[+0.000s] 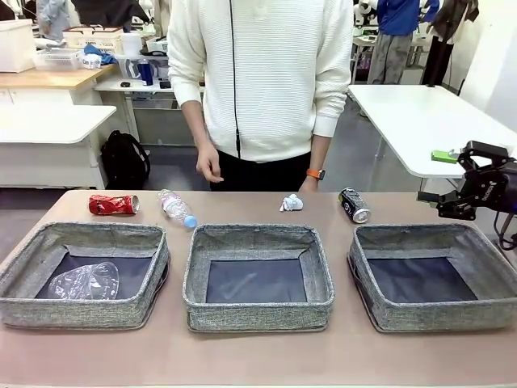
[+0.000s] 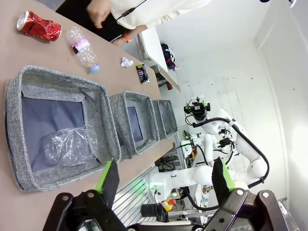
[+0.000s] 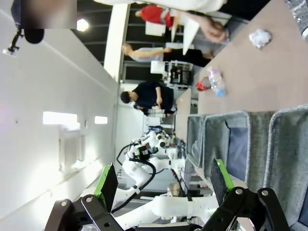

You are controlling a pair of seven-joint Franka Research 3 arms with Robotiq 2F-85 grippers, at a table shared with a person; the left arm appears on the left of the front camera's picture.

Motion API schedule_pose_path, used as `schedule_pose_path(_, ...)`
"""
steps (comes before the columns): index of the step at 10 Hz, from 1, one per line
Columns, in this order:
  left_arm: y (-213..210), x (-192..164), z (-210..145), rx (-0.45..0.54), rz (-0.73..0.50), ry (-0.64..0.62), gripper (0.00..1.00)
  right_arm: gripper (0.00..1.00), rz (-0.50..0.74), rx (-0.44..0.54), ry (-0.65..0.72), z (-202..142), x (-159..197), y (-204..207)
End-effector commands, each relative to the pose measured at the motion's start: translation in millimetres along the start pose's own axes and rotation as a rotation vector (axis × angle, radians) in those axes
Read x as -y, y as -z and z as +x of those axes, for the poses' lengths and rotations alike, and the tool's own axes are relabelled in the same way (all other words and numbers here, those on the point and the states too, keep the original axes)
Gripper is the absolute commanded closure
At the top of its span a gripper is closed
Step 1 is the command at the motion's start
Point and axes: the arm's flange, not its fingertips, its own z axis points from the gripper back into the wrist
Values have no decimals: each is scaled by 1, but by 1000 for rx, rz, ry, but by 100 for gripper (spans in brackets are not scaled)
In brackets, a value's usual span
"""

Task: Sort the waste into the appropriate baskets.
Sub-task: Pick up the waste item pointed out by the person.

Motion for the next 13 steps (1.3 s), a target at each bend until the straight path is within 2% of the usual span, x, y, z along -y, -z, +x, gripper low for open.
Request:
schedule_pose_path(1,1,2,1,6,-16,18,0,0,11,9,22,1,-5,0)
schedule_pose_path(11,0,0,0,0,0,0,0,0,11,9,22,1,-5,0)
schedule_pose_path(12,10,12,1,32,110,-73,0,0,11,9,22,1,-5,0)
schedule_pose_path(13,37,41,-2,-15,231,-8,0,0,11,9,22,1,-5,0)
